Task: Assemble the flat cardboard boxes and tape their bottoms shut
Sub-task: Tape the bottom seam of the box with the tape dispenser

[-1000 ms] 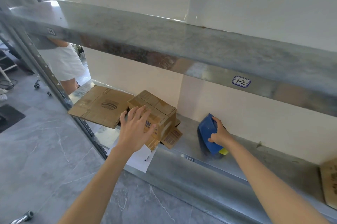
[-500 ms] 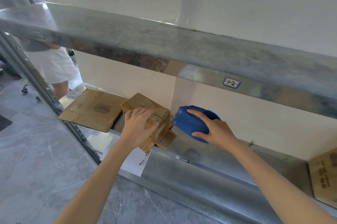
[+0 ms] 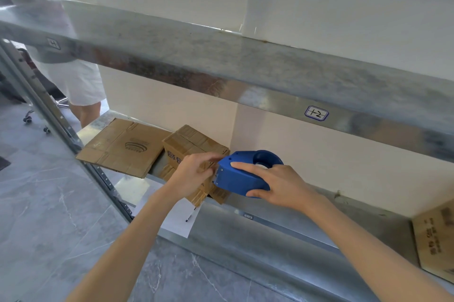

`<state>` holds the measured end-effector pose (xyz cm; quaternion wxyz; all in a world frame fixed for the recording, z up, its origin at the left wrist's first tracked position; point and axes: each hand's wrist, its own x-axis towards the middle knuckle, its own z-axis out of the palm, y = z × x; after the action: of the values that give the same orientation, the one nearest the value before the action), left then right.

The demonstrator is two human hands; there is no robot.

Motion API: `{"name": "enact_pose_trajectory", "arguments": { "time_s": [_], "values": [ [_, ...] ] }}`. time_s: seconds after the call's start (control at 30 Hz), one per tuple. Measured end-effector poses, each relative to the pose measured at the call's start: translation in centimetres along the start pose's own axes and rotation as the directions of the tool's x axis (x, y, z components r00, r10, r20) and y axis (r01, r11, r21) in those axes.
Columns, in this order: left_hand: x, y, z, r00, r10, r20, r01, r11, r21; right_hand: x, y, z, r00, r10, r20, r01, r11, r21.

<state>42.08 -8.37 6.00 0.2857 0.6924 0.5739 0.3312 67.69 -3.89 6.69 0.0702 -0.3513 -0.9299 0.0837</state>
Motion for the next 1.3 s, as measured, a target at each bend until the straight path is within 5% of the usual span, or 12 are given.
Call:
{"name": "enact_pose_trajectory", "arguments": {
  "time_s": [0.3, 0.83, 1.3],
  "values": [
    [0.2, -0.9, 0.1, 0.998, -0.032, -0.049, 0.034, 0.999, 0.028, 0.4, -1.2, -0.4, 0.996, -0.094, -0.014, 0.093, 0.995, -0.029],
    [-1.8, -3.5, -0.6, 0.979, -0.133, -0.152, 0.126, 0.991, -0.055, 0.1, 1.1, -0.1, 0.984, 0.007, 0.177, -0.004, 1.000, -0.018],
    [-1.0, -7.0, 1.5, 0.983, 0.039, -0.177, -0.013, 0.989, 0.145, 1.7, 1.3, 0.5, 0.976, 0.017, 0.216, -0.020, 1.000, 0.016]
  ]
}}
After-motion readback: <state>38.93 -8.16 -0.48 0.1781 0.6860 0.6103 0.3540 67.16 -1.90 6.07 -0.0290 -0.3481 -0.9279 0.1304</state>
